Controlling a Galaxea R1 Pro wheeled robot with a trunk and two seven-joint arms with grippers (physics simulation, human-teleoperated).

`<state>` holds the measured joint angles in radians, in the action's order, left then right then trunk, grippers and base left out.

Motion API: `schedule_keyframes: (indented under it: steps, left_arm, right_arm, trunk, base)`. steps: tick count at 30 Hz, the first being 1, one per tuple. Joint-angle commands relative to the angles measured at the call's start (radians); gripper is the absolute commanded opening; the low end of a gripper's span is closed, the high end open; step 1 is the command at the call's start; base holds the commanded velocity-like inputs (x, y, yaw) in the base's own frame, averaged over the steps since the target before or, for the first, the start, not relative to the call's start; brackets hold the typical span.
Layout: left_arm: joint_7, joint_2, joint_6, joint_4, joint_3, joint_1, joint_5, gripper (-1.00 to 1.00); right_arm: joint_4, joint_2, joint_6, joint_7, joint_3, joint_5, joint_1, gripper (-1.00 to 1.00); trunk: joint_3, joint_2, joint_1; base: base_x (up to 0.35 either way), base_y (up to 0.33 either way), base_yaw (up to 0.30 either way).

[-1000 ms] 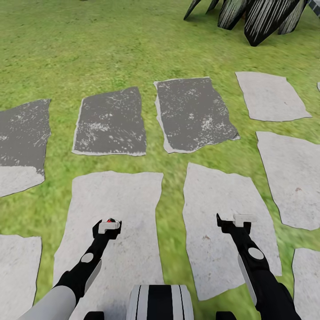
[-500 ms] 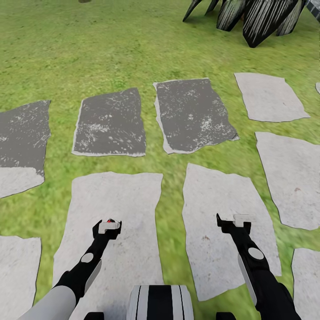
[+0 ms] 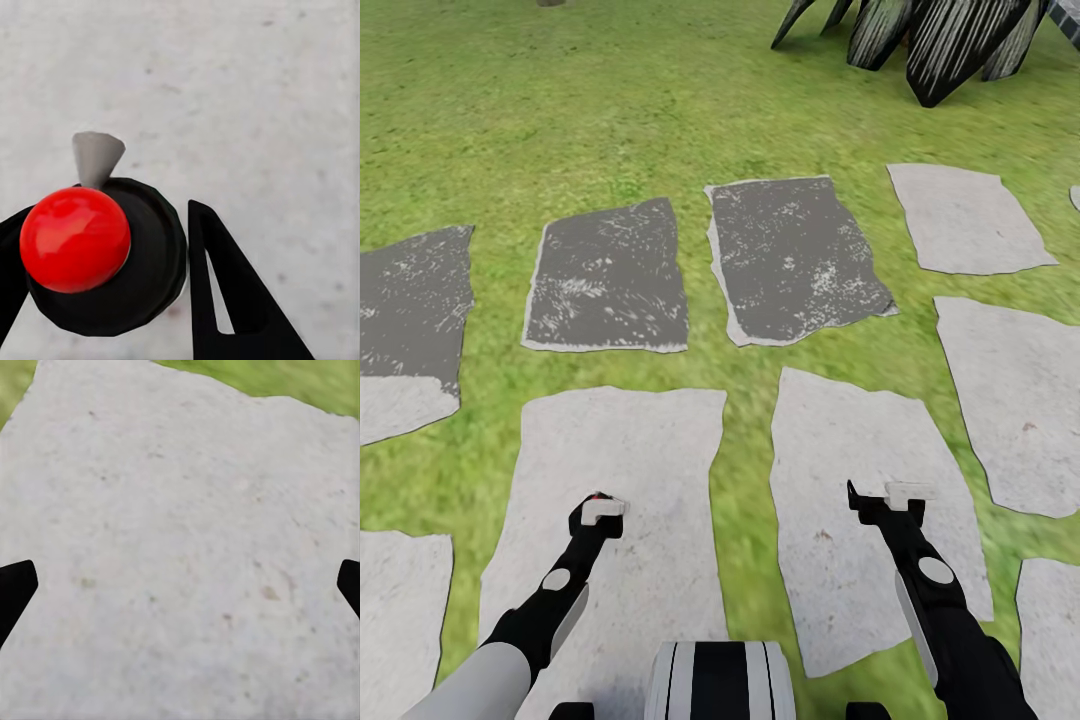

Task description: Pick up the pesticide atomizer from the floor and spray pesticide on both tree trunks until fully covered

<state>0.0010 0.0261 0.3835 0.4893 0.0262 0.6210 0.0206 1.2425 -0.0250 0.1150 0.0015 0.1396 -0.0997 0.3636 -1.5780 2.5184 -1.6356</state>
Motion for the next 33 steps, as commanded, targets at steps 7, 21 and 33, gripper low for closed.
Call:
schedule_keyframes:
  steps: [7,21,33]
  left_arm:
    - [0.000,0.000,0.000,0.003,0.000,0.000,0.001,-1.00]
    - [-0.001,0.000,0.000,0.009,0.000,0.000,0.000,-1.00]
    - [0.000,-0.001,-0.005,0.012,0.001,0.000,0.001,-1.00]
  right_arm:
    - [0.000,0.000,0.000,0.000,0.000,0.000,0.000,1.00]
    - [0.000,0.000,0.000,0.000,0.000,0.000,0.000,1.00]
    - [0.000,0.000,0.000,0.000,0.000,0.000,0.000,1.00]
  trunk:
    - [0.000,0.000,0.000]
    - [0.000,0.000,0.000]
    - [0.035,-0.002,0.004]
  base:
    - [0.000,0.000,0.000]
    - [0.000,0.000,0.000]
    - [0.000,0.000,0.000]
